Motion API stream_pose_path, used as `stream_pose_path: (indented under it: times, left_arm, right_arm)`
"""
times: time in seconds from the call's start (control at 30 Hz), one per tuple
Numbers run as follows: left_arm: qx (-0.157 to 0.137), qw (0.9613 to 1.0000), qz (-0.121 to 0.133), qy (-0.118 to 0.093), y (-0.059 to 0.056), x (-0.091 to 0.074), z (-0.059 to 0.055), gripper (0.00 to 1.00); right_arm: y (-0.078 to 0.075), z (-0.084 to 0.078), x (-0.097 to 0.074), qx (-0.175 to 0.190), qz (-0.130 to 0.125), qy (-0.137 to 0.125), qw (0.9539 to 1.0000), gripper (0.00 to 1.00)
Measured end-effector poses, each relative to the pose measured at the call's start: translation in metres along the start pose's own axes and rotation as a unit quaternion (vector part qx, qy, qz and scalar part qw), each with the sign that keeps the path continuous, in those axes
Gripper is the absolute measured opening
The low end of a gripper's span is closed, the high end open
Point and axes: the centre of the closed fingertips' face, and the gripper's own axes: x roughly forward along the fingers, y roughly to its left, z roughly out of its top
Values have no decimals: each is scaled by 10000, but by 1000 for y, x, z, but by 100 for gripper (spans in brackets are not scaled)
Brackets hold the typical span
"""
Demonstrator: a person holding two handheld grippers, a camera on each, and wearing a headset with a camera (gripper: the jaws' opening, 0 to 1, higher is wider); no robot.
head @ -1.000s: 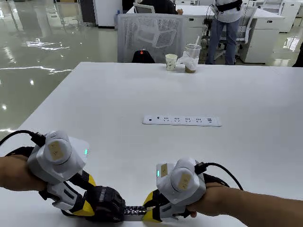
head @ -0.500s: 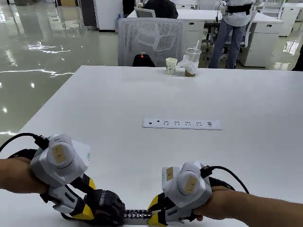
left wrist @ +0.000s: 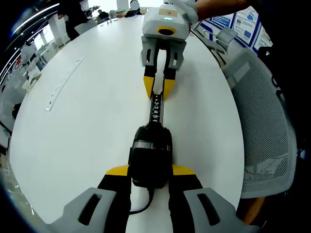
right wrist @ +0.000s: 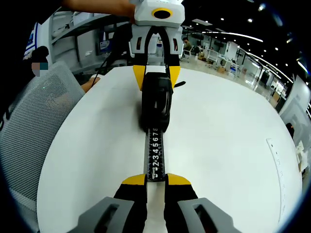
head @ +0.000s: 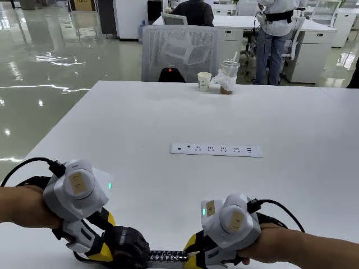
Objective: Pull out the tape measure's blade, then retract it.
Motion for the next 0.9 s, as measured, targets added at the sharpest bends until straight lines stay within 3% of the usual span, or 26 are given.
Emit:
stream_pose_path:
  times: [0.4, 0.9]
  left_arm:
    - [1, 10000, -23, 79, 0, 1, 0, 23]
    - [5, 9999, -26, 168, -2, 0, 0, 23]
  right_arm:
    - [1, -9, -9, 0, -1, 33, 10000, 9]
    - [1, -8, -10, -11, 8, -20, 10000, 9]
